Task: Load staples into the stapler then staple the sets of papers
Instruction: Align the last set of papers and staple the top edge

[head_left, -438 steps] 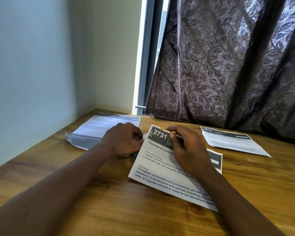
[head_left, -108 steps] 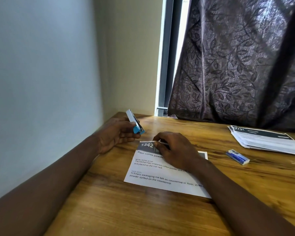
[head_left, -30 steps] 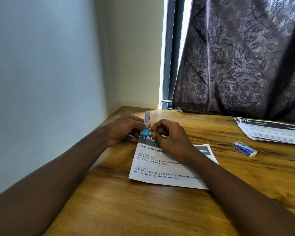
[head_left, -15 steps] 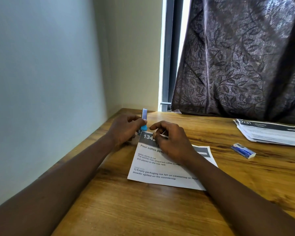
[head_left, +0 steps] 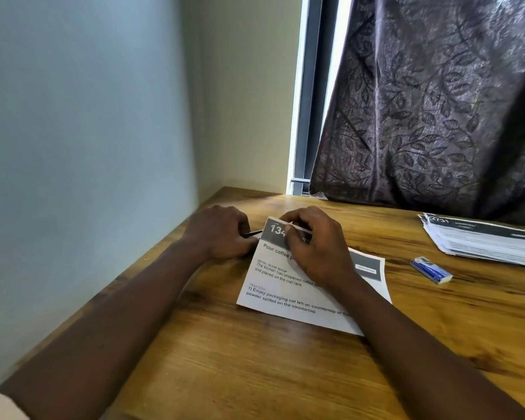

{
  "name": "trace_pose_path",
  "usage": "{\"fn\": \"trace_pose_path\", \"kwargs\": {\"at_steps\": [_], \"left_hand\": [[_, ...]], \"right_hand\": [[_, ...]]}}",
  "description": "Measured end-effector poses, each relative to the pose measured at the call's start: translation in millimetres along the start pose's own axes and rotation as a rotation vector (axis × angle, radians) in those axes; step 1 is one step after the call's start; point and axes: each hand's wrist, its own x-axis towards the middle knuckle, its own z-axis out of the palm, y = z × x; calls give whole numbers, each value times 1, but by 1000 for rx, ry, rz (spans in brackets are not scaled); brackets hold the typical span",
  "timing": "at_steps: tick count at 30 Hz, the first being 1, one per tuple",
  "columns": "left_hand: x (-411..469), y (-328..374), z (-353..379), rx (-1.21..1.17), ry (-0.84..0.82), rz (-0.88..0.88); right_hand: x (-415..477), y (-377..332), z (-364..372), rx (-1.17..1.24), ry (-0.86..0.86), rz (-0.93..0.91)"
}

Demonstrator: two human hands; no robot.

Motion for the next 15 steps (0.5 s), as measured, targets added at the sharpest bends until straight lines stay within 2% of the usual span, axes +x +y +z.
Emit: {"fn": "trace_pose_path", "kwargs": {"at_steps": [3, 5, 7, 8, 10, 12, 15], "left_hand": [[-8, 11, -6, -140, 174, -42], [-16, 17, -13, -475, 226, -13], [-27, 24, -20, -871, 13, 77], [-33, 28, -21, -957, -116, 113], [-42, 36, -18, -917, -228, 153], [-47, 42, -12, -835, -150, 169], [-47, 50, -13, -883, -5, 158]], "right_hand": [[1, -1, -2, -11, 44, -9], [3, -1, -5, -33, 77, -34], [3, -2, -13, -62, 119, -55], [3, -2, -17, -75, 139, -57], [0, -2, -26, -109, 164, -61], [-6, -3, -40, -218, 201, -96], [-13, 2, -72, -316, 357, -112]]}}
